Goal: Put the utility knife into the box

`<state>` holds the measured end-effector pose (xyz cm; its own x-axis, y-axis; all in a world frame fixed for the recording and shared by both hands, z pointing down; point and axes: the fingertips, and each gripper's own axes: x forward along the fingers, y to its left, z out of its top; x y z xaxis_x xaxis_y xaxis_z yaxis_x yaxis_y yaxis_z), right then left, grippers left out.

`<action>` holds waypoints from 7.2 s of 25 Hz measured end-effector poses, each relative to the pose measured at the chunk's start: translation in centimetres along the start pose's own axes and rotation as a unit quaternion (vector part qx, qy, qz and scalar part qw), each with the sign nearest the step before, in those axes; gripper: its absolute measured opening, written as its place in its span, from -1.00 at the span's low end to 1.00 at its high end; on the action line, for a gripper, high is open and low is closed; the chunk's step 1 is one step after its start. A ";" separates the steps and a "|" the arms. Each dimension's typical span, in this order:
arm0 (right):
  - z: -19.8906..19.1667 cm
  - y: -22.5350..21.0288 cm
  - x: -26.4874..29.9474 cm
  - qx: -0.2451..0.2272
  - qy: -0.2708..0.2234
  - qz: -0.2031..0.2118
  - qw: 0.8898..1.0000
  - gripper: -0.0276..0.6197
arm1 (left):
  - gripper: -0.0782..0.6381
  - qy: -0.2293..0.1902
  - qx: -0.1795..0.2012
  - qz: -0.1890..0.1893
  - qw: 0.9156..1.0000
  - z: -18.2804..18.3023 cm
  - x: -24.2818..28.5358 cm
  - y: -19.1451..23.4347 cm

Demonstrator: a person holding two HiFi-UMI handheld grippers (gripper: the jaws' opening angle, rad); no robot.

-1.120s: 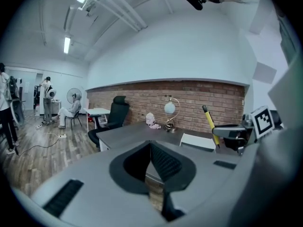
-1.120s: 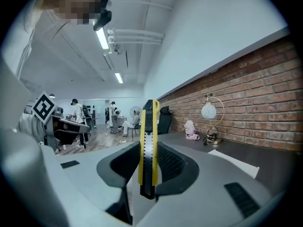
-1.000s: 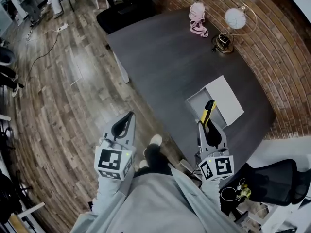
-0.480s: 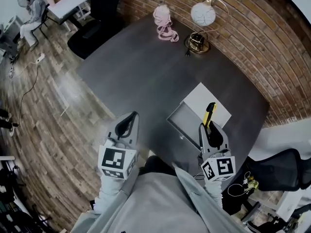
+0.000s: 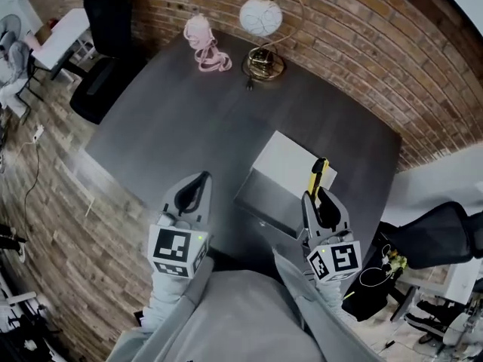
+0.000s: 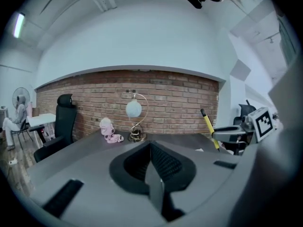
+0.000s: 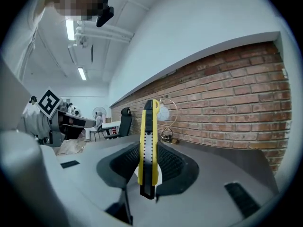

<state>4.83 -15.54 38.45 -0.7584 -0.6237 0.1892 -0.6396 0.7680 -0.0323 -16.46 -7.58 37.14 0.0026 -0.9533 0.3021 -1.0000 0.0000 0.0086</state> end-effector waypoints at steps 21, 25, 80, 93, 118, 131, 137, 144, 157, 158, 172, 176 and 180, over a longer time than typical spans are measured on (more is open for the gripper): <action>0.4 -1.0 -3.4 0.029 -0.004 -0.200 0.979 -0.52 | -0.73 -0.004 0.065 -0.264 0.962 3.2 9.1 -6.9; 0.4 -0.8 -4.0 0.024 0.000 -0.208 0.978 -0.52 | -0.73 -0.003 0.067 -0.277 0.959 3.1 9.0 -7.7; -20.9 3.6 4.3 -0.101 0.363 0.076 0.923 -0.52 | -0.73 0.080 0.024 -0.278 0.957 -6.0 10.4 -7.8; -22.8 3.4 5.4 -0.129 0.410 0.092 0.898 -0.52 | -0.73 0.082 0.016 -0.272 0.959 -6.4 10.1 -7.5; -23.8 3.3 5.8 -0.134 0.439 0.103 0.882 -0.52 | -0.73 0.079 0.014 -0.273 0.959 -6.0 10.3 -8.1; -22.2 3.1 5.4 -0.116 0.412 0.083 0.900 -0.48 | -0.73 0.068 0.017 -0.274 0.959 -5.2 10.3 -8.1; -20.4 2.7 4.9 -0.114 0.393 0.065 0.910 -0.48 | -0.73 0.060 0.022 -0.275 0.959 -4.4 10.1 -8.2; -17.5 2.2 4.1 -0.120 0.361 0.038 0.924 -0.48 | -0.73 0.045 0.029 -0.274 0.960 -3.2 9.8 -8.0; -9.6 1.0 1.4 -0.130 0.264 -0.027 0.955 -0.48 | -0.73 0.016 0.043 -0.263 0.964 -0.5 8.5 -7.3; -8.8 0.8 1.2 -0.122 0.250 -0.034 0.960 -0.48 | -0.73 0.013 0.043 -0.263 0.964 -0.3 8.4 -7.4; 2.4 -0.4 -2.3 -0.025 0.015 -0.106 0.994 -0.58 | -0.73 -0.025 0.054 -0.262 0.963 3.1 7.0 -8.4; 4.1 0.0 -3.4 -0.012 -0.021 -0.110 0.994 -0.66 | -0.73 -0.031 0.054 -0.260 0.964 3.6 6.7 -8.8; 4.9 0.3 -4.6 0.004 -0.052 -0.119 0.992 -0.75 | -0.73 -0.032 0.052 -0.262 0.963 3.6 6.5 -9.1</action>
<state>7.51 -13.10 32.73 -0.5951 -0.7986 0.0903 -0.8022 0.5970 -0.0078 -7.36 -14.83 35.53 0.5099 -0.8309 0.2227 -0.8569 -0.5133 0.0466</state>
